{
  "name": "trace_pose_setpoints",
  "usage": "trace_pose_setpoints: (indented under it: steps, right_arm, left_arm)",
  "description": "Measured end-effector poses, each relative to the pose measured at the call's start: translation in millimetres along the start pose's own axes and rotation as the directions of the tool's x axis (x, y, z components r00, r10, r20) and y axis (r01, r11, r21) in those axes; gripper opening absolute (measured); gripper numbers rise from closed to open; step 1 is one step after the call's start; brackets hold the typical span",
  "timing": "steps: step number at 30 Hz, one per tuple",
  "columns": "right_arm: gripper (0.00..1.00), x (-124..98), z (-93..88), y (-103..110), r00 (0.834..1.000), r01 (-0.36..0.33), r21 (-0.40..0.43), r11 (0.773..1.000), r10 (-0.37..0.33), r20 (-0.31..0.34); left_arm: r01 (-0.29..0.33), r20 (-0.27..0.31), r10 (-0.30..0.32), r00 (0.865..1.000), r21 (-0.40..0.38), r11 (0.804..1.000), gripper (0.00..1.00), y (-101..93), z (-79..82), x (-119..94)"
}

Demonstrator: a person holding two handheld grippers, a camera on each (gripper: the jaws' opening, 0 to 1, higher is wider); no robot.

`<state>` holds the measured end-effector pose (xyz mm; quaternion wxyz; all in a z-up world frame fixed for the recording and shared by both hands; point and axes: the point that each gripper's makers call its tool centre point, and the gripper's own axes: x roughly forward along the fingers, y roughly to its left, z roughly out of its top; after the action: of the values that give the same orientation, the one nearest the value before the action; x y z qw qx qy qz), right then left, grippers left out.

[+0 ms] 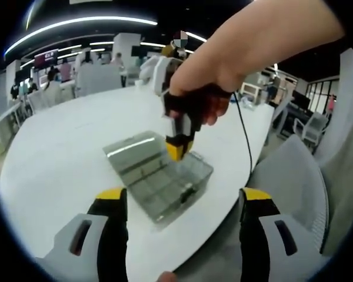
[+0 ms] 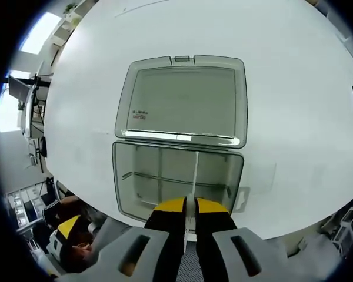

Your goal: Insert the divider into the dual guide fixture by aligning both edges with the guide slots and pushing it downward to the bottom, including one-sided entry, uneven engagement, binding, and posture correction.

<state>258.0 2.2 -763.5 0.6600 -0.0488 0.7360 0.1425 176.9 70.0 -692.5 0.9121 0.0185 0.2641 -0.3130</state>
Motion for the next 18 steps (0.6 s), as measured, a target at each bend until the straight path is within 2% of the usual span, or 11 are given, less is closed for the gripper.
trace_pose_setpoints:
  steps: [18]
  right_arm:
    - [0.00, 1.9, 1.9, -1.1, 1.000, -0.001, -0.030, 1.000, 0.001, -0.002]
  left_arm:
    - [0.000, -0.003, 0.000, 1.000, -0.002, 1.000, 0.75, -0.2, -0.2, 0.0]
